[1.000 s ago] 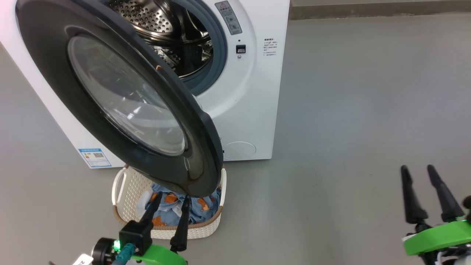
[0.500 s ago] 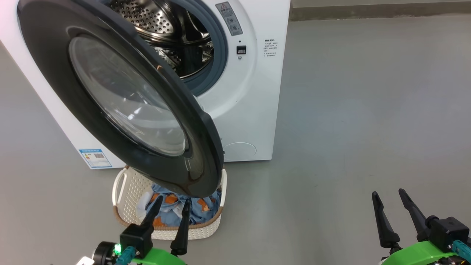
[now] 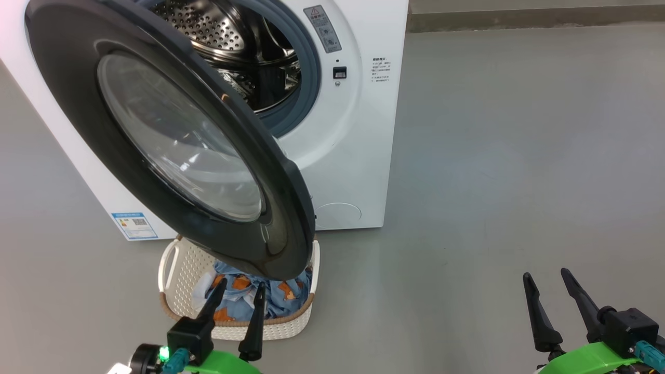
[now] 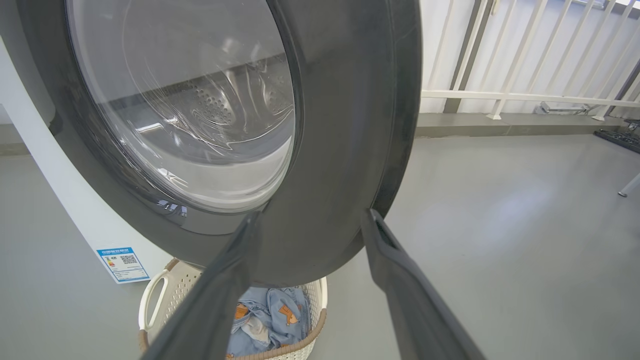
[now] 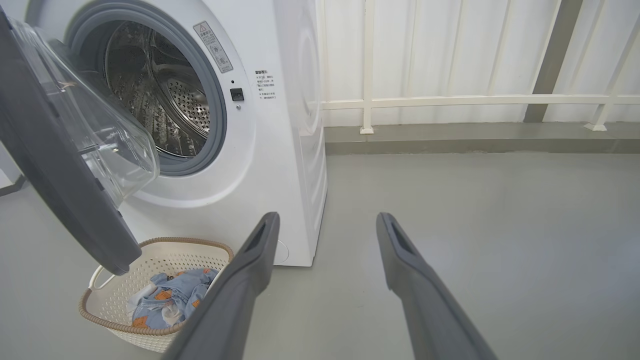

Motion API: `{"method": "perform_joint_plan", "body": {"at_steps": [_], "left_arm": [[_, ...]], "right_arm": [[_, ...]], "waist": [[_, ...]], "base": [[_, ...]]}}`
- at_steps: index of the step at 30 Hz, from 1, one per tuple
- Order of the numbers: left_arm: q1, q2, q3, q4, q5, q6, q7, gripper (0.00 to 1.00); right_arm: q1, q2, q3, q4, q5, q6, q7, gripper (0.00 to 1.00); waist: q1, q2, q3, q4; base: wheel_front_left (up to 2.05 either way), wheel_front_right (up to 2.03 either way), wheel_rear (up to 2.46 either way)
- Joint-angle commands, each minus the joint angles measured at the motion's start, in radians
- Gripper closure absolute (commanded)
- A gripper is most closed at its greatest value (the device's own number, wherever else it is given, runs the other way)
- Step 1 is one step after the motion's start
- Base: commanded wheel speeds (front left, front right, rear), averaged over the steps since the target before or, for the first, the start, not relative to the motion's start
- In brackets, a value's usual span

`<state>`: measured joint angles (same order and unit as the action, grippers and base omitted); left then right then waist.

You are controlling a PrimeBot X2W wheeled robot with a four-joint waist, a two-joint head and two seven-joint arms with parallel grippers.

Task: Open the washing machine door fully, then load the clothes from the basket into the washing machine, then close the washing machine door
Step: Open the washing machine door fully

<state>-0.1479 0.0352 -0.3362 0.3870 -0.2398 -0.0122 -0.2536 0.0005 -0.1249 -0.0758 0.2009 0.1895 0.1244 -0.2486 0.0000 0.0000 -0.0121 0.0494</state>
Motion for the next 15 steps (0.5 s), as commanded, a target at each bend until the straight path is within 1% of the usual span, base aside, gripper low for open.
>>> {"method": "perform_joint_plan", "body": {"at_steps": [1, 8, 10, 15], "left_arm": [[-0.024, 0.015, 0.035, -0.013, -0.006, 0.009, -0.008, 0.00], [-0.025, 0.015, 0.043, -0.004, -0.006, 0.017, -0.008, 0.00], [-0.026, 0.015, 0.045, 0.000, -0.007, 0.019, -0.008, 1.00], [-0.035, 0.015, 0.056, 0.004, -0.001, 0.024, -0.008, 1.00]], "right_arm": [[-0.008, -0.008, 0.026, -0.021, 0.003, 0.006, -0.011, 0.00], [-0.005, -0.001, 0.027, -0.024, 0.000, 0.006, -0.012, 0.00], [-0.005, 0.001, 0.027, -0.026, 0.002, 0.006, -0.012, 0.00], [-0.006, 0.001, 0.026, -0.025, 0.004, 0.006, -0.013, 0.00]], "waist": [[0.0000, 0.0000, 0.000, 0.001], [0.0000, 0.0000, -0.004, 0.002], [0.0000, 0.0000, -0.004, 0.002], [0.0000, 0.0000, -0.002, 0.003]], "base": [[0.00, 0.00, 0.00], [0.00, 0.00, 0.00], [0.00, 0.00, 0.00], [0.00, 0.00, 0.00]]}}
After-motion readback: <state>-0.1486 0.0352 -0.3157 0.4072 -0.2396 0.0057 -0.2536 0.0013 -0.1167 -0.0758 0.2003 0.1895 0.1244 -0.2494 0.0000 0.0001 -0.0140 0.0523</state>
